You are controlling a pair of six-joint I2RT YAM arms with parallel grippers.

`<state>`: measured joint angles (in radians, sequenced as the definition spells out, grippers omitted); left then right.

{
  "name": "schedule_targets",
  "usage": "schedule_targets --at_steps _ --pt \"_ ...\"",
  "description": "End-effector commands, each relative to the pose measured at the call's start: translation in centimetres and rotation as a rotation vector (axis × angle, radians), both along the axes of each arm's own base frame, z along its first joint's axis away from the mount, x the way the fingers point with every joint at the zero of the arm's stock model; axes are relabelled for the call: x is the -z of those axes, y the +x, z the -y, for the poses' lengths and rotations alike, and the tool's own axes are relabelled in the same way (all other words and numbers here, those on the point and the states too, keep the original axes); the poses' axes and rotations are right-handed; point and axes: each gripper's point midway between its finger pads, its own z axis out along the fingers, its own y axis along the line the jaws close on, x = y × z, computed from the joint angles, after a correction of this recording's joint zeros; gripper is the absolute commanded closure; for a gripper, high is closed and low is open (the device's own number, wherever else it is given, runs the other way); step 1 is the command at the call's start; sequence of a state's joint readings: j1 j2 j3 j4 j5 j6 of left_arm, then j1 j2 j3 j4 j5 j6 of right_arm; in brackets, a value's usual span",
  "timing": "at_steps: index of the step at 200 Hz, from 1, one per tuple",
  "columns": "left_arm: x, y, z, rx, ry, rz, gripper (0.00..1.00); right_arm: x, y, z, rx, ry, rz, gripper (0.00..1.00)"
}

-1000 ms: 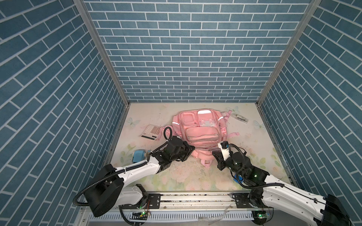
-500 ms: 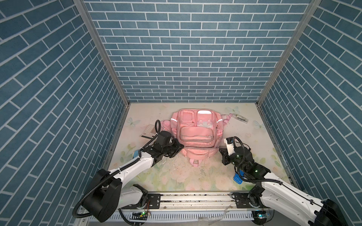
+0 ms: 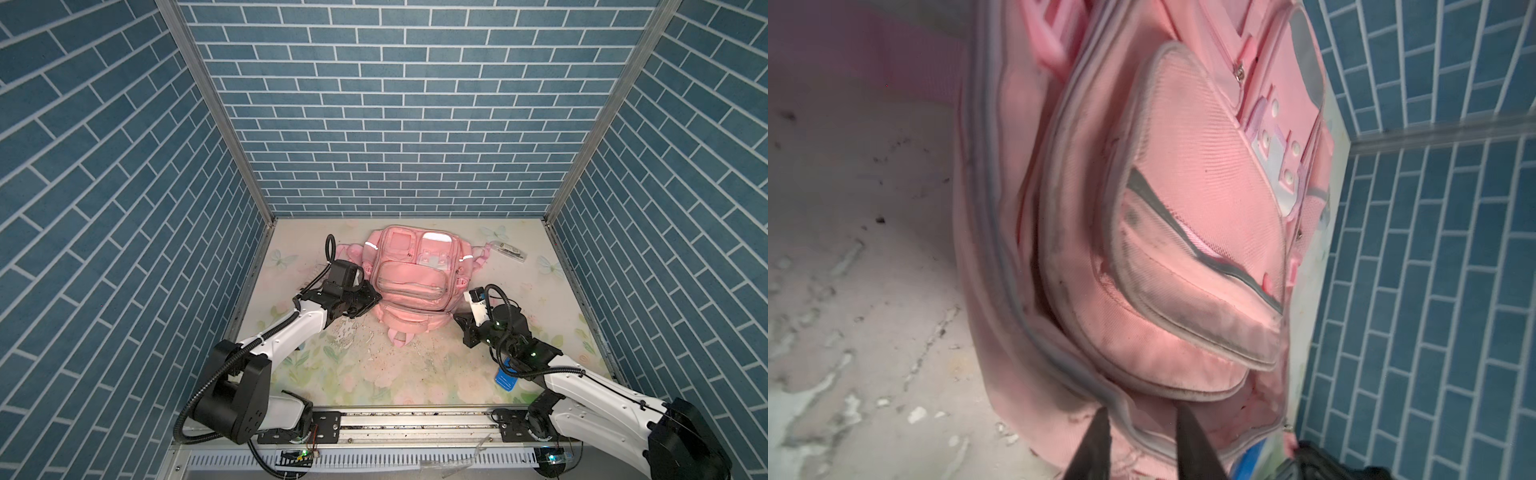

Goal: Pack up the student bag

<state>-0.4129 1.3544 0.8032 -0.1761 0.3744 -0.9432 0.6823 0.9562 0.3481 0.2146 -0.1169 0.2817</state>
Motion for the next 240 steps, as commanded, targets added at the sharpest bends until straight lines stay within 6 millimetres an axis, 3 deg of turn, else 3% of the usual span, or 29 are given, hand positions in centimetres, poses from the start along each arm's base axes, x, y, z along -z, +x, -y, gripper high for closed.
schedule_targets --at_steps 1,25,74,106,156,240 --pt "-1.6 -0.6 0.0 0.059 0.113 0.095 0.57 -2.0 0.7 -0.6 -0.001 0.044 0.048 1.0" --pt "-3.5 -1.8 1.2 0.17 0.208 0.192 0.53 -1.7 0.5 -0.5 -0.003 0.038 0.037 1.0" --pt "-8.1 -5.0 10.1 0.727 0.353 0.674 0.51 -0.9 0.1 -0.3 -0.007 0.02 0.016 1.0" --pt "-8.6 -5.9 13.2 0.982 0.409 0.911 0.48 -0.8 -0.1 -0.1 -0.007 0.02 0.008 1.0" --pt "-4.9 -6.2 14.9 1.211 0.459 0.957 0.44 -0.6 -0.2 -0.1 0.0 0.025 -0.001 1.0" --pt "0.1 -5.7 16.4 1.289 0.479 0.888 0.38 -0.3 0.0 -0.5 -0.006 0.028 -0.021 1.0"
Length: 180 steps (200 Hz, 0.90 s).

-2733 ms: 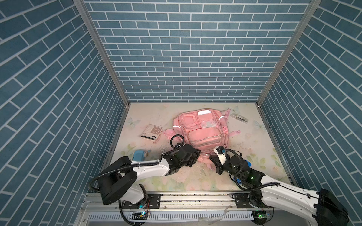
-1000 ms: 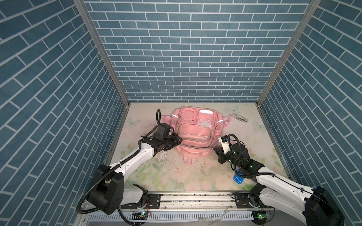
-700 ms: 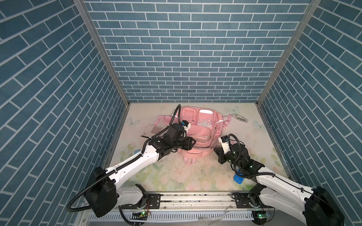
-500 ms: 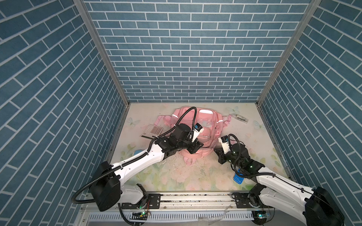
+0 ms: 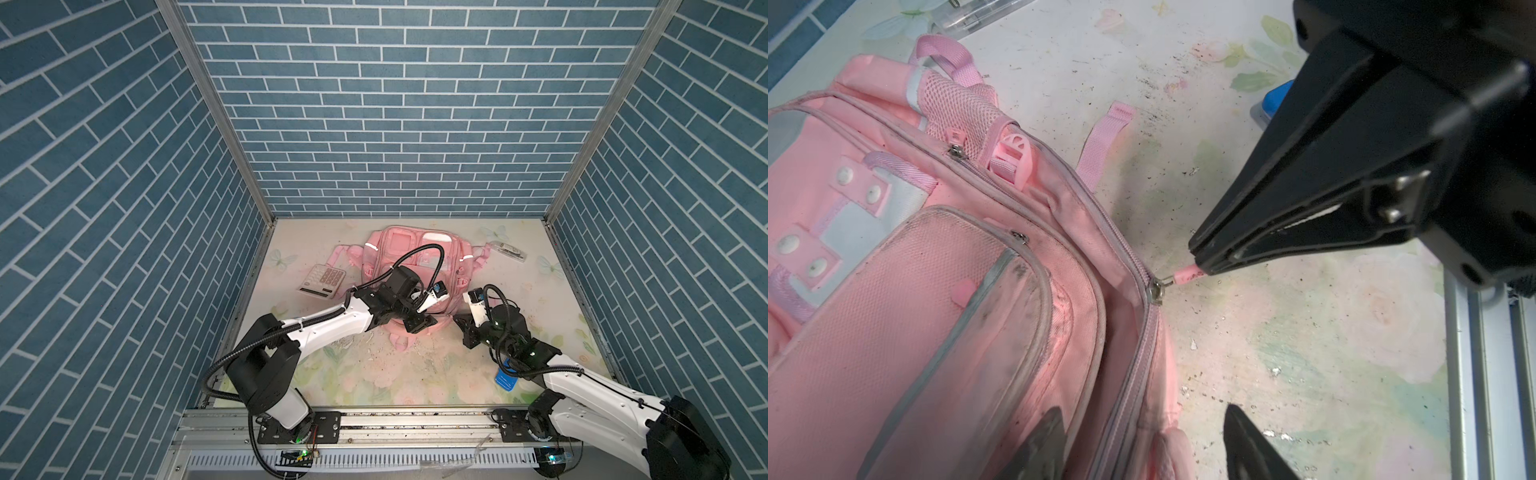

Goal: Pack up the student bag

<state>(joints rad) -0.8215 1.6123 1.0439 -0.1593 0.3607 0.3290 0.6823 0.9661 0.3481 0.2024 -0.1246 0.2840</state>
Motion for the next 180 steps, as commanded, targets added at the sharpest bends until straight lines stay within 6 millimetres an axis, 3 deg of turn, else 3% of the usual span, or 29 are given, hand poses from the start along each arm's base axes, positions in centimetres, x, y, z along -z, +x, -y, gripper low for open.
schedule_targets --at_steps 1,50,101,127,167,180 --pt "0.2 0.0 0.9 0.055 0.01 0.033 0.38 -0.9 0.2 -0.5 0.0 0.039 0.001 1.0" --pt "2.9 -0.4 0.7 0.081 0.075 -0.009 0.4 -0.4 0.2 -0.5 0.003 0.037 -0.014 1.0" --pt "3.8 0.1 1.3 0.069 0.104 0.001 0.46 -0.3 0.1 -0.6 -0.004 0.037 -0.017 1.0" --pt "4.0 0.4 1.5 0.065 0.118 0.011 0.59 -0.1 0.1 -0.6 0.0 0.036 -0.02 1.0" --pt "3.3 -0.2 1.2 0.084 0.121 0.018 1.0 0.1 0.2 -0.1 0.022 0.029 -0.016 1.0" --pt "2.8 -0.7 1.1 0.106 0.117 0.02 1.0 0.3 0.5 0.2 0.046 0.016 -0.015 1.0"
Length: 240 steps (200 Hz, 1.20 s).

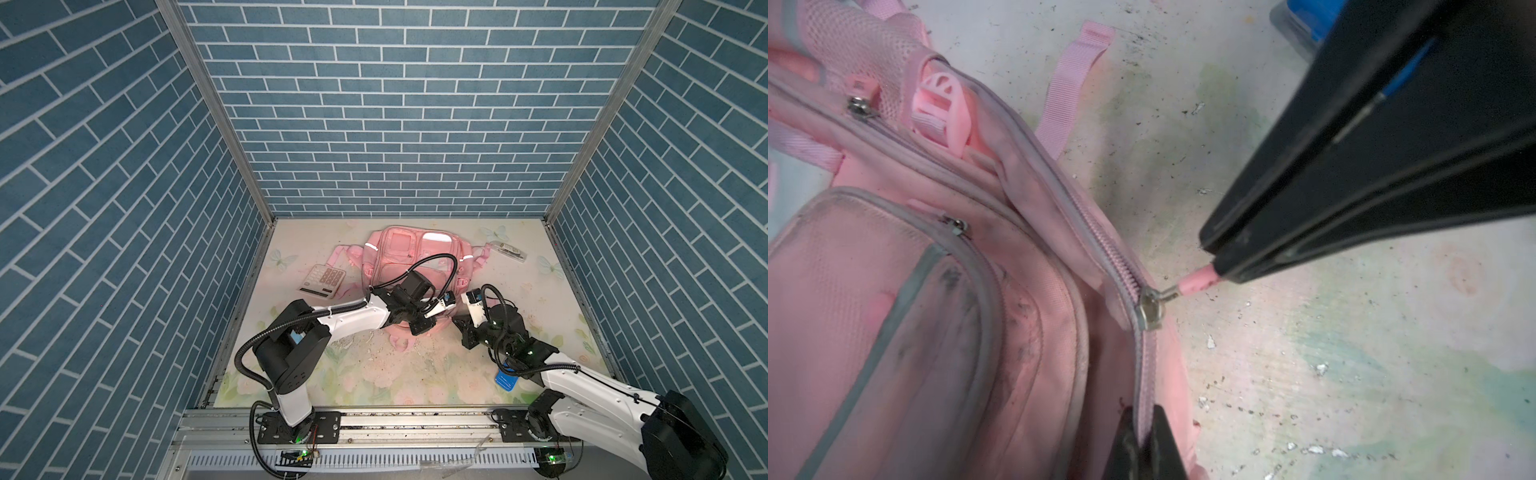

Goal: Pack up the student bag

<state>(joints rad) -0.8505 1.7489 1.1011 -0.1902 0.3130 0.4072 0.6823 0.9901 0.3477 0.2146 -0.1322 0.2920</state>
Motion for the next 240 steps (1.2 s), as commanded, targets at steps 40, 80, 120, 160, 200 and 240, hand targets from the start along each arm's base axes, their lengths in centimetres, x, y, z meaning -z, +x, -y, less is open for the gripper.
schedule_targets --at_steps 40,80,120,160,200,240 --pt "-2.6 -1.8 -1.0 0.082 0.005 0.03 1.0 -0.3 1.8 2.2 0.164 -0.029 0.037 1.0" --pt "-3.1 -3.1 -2.1 0.114 -0.001 0.042 1.0 -1.0 2.7 3.5 0.219 -0.037 0.085 1.0" --pt "-3.9 -4.2 -3.2 0.152 0.002 0.07 1.0 -1.1 4.0 5.1 0.255 -0.037 0.102 1.0" --pt "-5.3 -4.7 -4.0 0.148 -0.016 0.101 1.0 -0.8 5.8 6.8 0.296 -0.033 0.098 1.0" --pt "-6.2 -5.6 -4.0 0.153 -0.059 0.107 1.0 -0.3 7.5 7.1 0.298 -0.048 0.09 1.0" --pt "-6.7 -6.2 -3.4 0.155 -0.086 0.104 1.0 -0.5 8.7 7.3 0.316 -0.052 0.096 1.0"
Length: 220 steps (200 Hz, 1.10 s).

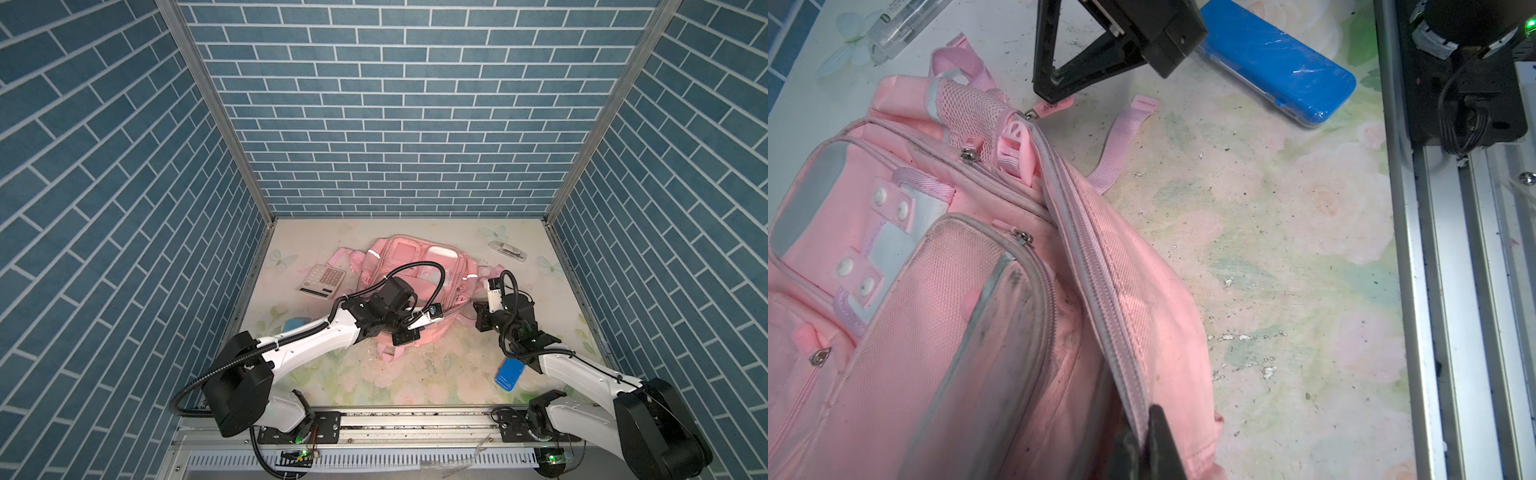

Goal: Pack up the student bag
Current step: 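Hold the zipper pulls together with both grippers near the backpack front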

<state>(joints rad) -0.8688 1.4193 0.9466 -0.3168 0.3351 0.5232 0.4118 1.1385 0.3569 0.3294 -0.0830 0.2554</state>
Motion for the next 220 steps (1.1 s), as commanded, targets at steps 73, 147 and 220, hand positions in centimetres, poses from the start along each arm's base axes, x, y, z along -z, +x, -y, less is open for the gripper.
schedule_targets --at_steps 73,147,220 --pt "-3.1 -0.9 2.3 -0.049 -0.15 -0.008 1.0 -2.5 2.4 -0.2 -0.002 -0.012 0.073 1.0" --pt "-4.9 -0.8 5.2 -0.309 -0.232 -0.047 1.0 -8.9 0.0 0.9 -0.02 -0.005 0.233 0.47" --pt "-7.9 1.7 4.3 -0.456 -0.203 0.024 0.41 -12.8 -0.1 4.1 0.15 -0.028 0.278 0.36"
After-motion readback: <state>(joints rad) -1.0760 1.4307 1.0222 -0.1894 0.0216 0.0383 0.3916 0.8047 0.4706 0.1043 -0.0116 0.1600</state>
